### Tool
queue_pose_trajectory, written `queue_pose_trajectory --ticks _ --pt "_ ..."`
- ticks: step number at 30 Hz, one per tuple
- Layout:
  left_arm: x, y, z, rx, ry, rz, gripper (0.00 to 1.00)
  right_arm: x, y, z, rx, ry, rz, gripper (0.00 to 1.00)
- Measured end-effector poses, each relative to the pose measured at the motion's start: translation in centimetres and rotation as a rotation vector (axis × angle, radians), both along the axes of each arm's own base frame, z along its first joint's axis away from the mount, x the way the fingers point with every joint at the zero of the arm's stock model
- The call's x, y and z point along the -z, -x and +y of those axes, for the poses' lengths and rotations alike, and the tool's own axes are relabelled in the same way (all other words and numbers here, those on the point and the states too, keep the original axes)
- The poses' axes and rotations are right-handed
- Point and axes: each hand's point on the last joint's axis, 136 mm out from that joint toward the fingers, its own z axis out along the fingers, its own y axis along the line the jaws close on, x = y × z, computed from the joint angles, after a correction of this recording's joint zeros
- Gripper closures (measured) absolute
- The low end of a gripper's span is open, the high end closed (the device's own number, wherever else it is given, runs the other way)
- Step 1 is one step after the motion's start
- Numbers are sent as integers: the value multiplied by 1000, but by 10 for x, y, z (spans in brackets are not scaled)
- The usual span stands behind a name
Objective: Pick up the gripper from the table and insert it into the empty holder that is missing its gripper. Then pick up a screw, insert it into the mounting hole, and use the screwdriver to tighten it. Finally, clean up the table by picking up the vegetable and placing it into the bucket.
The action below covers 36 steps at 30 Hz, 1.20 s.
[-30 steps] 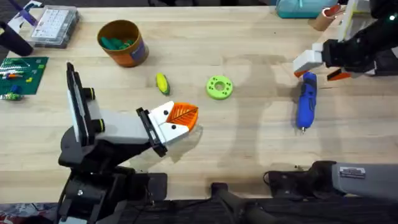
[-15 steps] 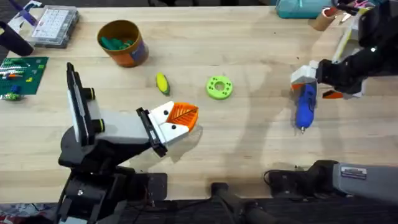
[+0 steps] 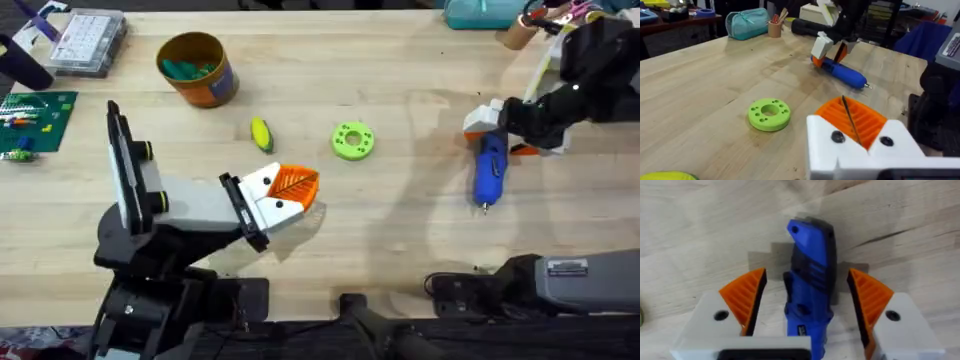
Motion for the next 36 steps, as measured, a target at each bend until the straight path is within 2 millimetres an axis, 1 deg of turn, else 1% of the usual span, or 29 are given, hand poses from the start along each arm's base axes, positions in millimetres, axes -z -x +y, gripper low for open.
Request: queue_pose_trajectory --ticks 3,13,20,22,23,24,25,28,29,30,31,36 --pt "0 0 0 0 0 0 984 6 -1 -1 -3 -1 11 23" --pt "0 0 0 0 0 0 984 15 -2 -5 -7 12 45 23" --pt "0 0 0 0 0 0 984 16 -3 -5 -8 10 51 23" --pt "0 0 0 0 0 0 984 15 -3 -5 -9 11 50 52" --pt "0 0 0 0 0 0 984 15 -3 -6 -10 15 50 116" --pt "0 0 0 0 0 0 984 15 -3 -7 -8 20 49 210" --pt "0 0 0 0 0 0 984 15 -4 -8 -10 22 46 334" --pt "0 0 0 0 0 0 984 15 -6 -12 -10 40 40 787" --pt "0 0 0 0 0 0 984 16 -6 -14 -10 48 43 909" --pt "0 0 0 0 0 1 984 16 -6 -16 -9 52 44 965" --pt "0 0 0 0 0 1 984 16 -6 -16 -9 54 45 976" --pt "0 0 0 0 0 0 984 16 -6 -16 -18 56 46 974"
